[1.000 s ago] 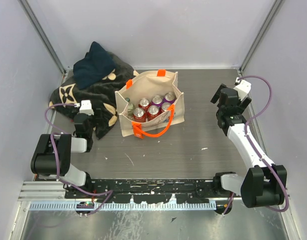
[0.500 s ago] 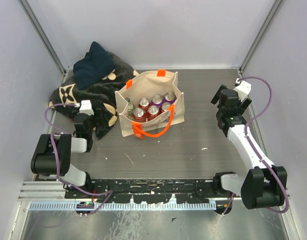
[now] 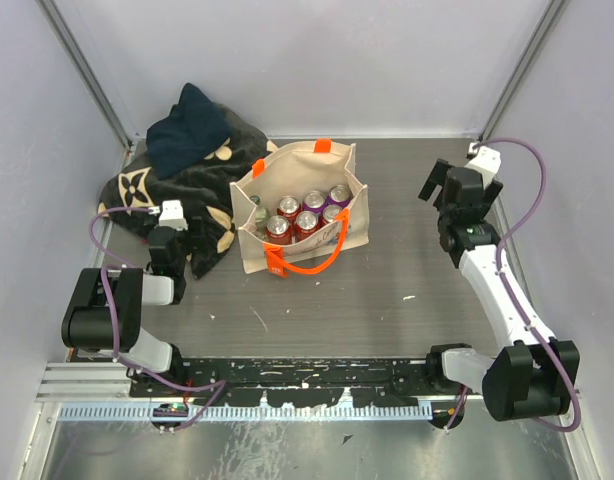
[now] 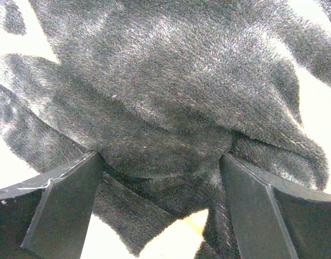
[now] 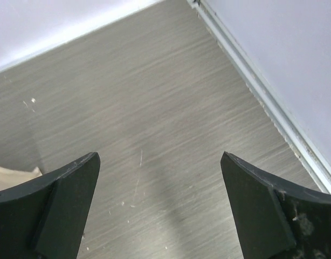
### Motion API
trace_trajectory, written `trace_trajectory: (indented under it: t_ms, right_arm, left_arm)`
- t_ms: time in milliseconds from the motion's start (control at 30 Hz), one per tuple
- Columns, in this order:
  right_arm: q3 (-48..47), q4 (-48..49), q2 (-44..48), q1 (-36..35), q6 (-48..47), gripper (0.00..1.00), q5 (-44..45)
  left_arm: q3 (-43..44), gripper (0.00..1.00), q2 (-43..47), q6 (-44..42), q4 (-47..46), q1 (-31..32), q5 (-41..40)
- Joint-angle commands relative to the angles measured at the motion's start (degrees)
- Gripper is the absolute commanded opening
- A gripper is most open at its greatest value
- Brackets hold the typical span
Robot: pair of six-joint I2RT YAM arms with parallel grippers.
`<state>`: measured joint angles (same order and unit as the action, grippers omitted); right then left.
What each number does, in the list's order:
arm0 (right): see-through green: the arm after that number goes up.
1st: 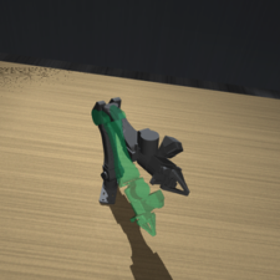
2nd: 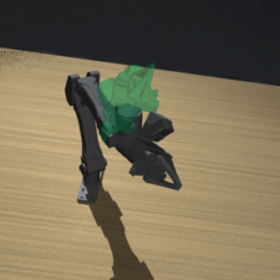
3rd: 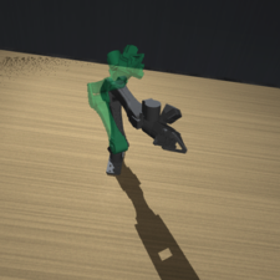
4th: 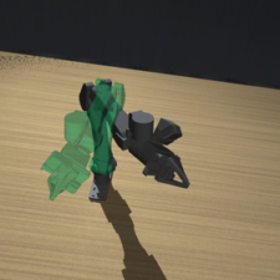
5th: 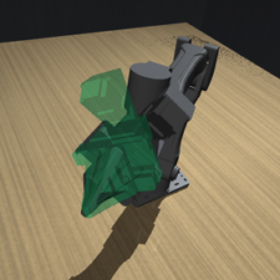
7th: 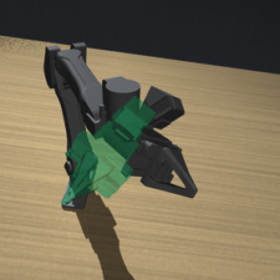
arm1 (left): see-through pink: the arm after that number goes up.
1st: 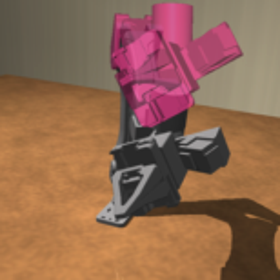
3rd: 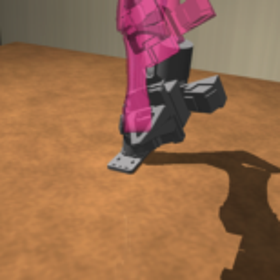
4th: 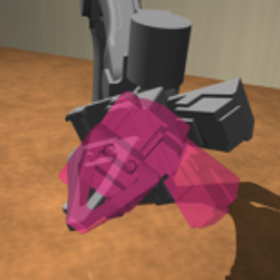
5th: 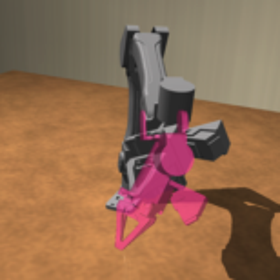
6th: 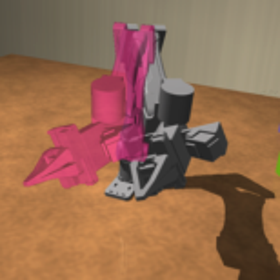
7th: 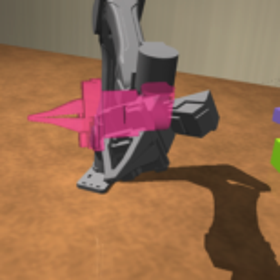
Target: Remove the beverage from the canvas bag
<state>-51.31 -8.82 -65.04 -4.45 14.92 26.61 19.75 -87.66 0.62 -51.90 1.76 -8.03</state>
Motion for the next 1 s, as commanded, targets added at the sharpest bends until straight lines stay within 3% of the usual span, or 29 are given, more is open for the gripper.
trace_trajectory:
  t_ms: [0,267,500,633,967]
  right_arm:
    - [-7.66,-3.02,0.09,-0.35,-1.49,1.0,2.9]
    - [-14.83,-10.07,-0.92,-0.55,-4.05,1.0,5.96]
    - [-8.14,-0.41,4.84,-0.65,-8.36,1.0,-2.08]
    - [-6.71,2.2,6.94,-0.61,-5.14,1.0,-1.77]
    - [-10.67,5.17,3.14,-0.6,-5.38,1.0,-13.3]
  left_arm:
    - [1.52,0.98,-0.83,0.52,0.04,0.77,4.59]
    - [2.21,0.98,0.72,-0.76,1.87,1.16,6.92]
    - [9.73,0.98,9.2,0.25,21.4,1.79,3.48]
    - [12.53,0.98,15.42,1.25,26.81,2.26,1.47]
    - [22.41,0.98,30.46,2.01,41.27,2.64,2.07]
